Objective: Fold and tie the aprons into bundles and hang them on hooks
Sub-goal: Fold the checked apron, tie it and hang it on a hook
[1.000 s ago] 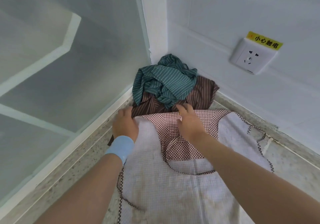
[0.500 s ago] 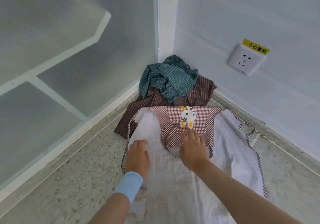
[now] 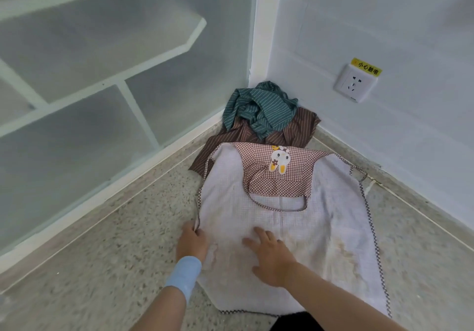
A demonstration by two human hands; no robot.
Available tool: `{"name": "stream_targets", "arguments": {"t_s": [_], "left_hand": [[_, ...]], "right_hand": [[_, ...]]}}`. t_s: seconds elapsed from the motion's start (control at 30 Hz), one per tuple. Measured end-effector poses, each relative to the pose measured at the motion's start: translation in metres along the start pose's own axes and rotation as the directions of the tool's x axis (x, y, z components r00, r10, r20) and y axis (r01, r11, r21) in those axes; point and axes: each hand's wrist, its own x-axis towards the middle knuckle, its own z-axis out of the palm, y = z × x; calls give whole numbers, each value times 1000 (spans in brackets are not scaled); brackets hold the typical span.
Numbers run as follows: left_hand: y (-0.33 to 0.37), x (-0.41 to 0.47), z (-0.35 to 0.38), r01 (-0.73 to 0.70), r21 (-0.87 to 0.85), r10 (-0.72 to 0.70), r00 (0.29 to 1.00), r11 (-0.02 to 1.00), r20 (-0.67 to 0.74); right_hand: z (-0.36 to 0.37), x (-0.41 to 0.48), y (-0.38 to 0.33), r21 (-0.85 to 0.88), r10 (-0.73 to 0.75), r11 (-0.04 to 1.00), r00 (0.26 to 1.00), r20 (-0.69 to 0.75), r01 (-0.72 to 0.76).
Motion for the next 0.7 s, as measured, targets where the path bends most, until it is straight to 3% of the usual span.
{"name": "stream_targets", "arguments": {"t_s": [0.1, 0.23, 0.3, 0.37, 0.43, 0.5, 0.57, 0.63, 0.7], "left_hand": [[-5, -8, -20, 90, -104, -80, 992, 991, 99], [-21, -11, -40, 159, 120, -192, 913, 980, 360], [-21, -11, -50, 180, -26, -150, 883, 983, 446], [-10, -18, -61, 91, -185, 14, 864, 979, 503], [18, -35, -68, -17, -269, 167, 820, 963, 547], [50, -51, -64, -146, -268, 280, 767, 952, 578], [77, -67, -49, -284, -234, 368, 684, 930, 631], [97, -89, -24, -405, -160, 396, 608, 900, 688], [107, -110, 5, -526, -64, 389, 535, 848, 750]], "right_hand": [[4, -6, -10, -6, -4, 1000, 1000, 19, 4], [8, -13, -19, -29, 17, 999, 994, 104, -14], [5, -14, -17, 58, 28, 998, 991, 132, -35], [-4, -17, -14, 247, 53, 966, 992, 115, -80], [-21, -22, -9, 538, 128, 831, 990, 57, -139], [-45, -28, -3, 832, 220, 525, 973, 73, -181], [-68, -36, 7, 957, 260, 234, 959, 110, -173], [-81, -46, 23, 981, 313, 106, 942, 123, -163], [-77, -55, 40, 976, 413, 109, 902, 128, -188]]}}
